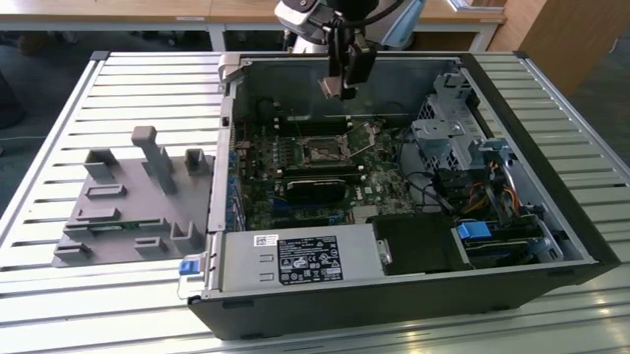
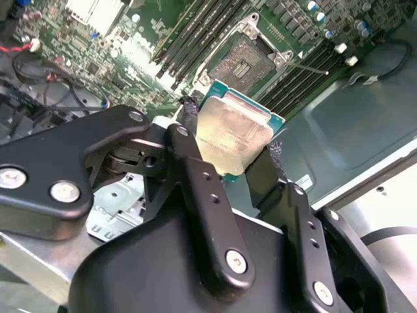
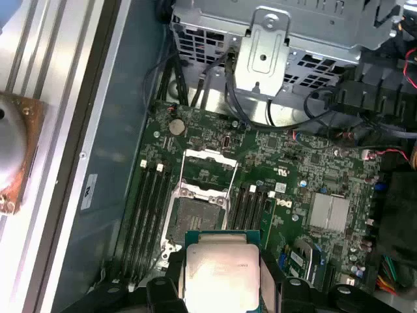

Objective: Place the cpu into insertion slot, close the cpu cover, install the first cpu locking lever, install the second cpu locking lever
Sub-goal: 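Place the cpu into insertion slot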

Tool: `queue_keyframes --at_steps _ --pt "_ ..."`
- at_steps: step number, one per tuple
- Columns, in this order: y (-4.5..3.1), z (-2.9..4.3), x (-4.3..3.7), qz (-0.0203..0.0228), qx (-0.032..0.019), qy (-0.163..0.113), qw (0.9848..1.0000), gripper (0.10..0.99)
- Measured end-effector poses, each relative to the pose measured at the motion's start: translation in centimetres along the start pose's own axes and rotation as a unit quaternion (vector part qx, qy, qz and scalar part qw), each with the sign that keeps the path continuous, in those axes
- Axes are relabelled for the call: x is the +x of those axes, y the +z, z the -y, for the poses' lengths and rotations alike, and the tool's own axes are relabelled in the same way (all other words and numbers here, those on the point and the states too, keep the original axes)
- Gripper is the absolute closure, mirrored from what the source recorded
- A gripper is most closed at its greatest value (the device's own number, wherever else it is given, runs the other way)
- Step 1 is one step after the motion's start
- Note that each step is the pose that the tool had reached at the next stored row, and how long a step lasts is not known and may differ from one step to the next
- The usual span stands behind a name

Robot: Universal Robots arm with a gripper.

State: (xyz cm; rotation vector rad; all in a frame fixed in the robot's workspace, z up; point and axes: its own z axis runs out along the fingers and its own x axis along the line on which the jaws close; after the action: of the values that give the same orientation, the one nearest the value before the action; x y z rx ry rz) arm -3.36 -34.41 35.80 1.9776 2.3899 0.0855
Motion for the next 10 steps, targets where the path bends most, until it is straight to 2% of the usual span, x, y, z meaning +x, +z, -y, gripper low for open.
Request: queue_keyframes --at_steps 7,10 --pt "0.06 -0.01 0.07 0.0035 -0.0002 0.052 0.9986 0.541" --pt "0.16 -0.04 0.27 0.0040 -0.0003 0.059 0.9982 0.541"
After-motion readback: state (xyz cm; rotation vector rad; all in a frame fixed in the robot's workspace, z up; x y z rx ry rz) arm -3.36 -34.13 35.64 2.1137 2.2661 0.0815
